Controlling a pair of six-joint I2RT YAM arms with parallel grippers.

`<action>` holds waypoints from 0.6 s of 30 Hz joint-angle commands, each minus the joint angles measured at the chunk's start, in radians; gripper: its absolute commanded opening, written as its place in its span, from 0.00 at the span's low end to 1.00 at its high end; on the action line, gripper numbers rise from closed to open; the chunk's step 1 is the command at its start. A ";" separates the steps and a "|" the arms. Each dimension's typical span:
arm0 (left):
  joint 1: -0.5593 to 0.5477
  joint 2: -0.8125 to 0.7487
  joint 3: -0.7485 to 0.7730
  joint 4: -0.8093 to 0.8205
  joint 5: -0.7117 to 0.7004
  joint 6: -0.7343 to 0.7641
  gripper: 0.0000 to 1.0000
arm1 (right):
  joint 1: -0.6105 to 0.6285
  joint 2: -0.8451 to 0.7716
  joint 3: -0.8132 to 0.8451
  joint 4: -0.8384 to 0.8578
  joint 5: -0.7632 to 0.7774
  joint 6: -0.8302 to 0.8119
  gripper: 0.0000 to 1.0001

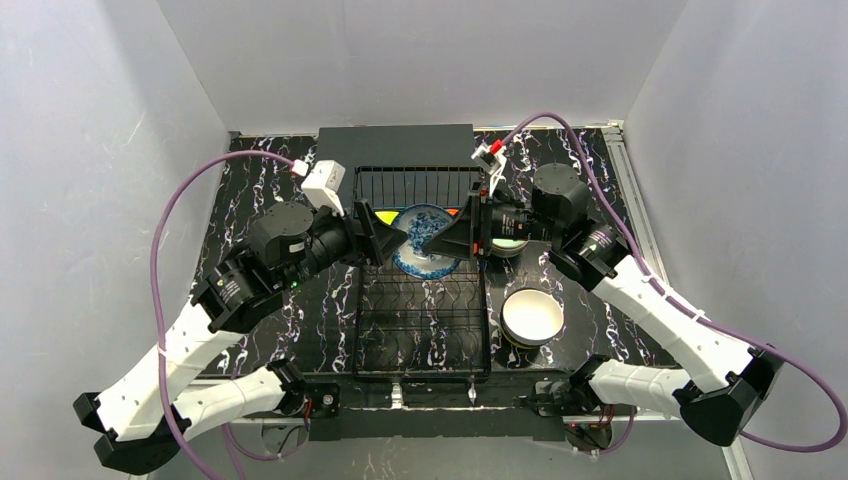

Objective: Load the bowls into the dish rack
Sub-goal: Adjust the bowl.

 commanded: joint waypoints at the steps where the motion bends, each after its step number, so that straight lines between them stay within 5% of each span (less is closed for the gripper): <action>1: 0.013 -0.044 0.001 -0.023 -0.062 0.011 0.70 | 0.006 -0.046 0.043 0.010 0.014 -0.041 0.01; 8: 0.013 -0.092 -0.022 -0.061 -0.047 0.015 0.82 | 0.005 -0.047 0.036 -0.017 0.022 -0.061 0.01; 18: 0.013 0.005 0.006 -0.051 0.095 0.004 0.79 | 0.006 -0.035 0.035 -0.002 0.000 -0.051 0.01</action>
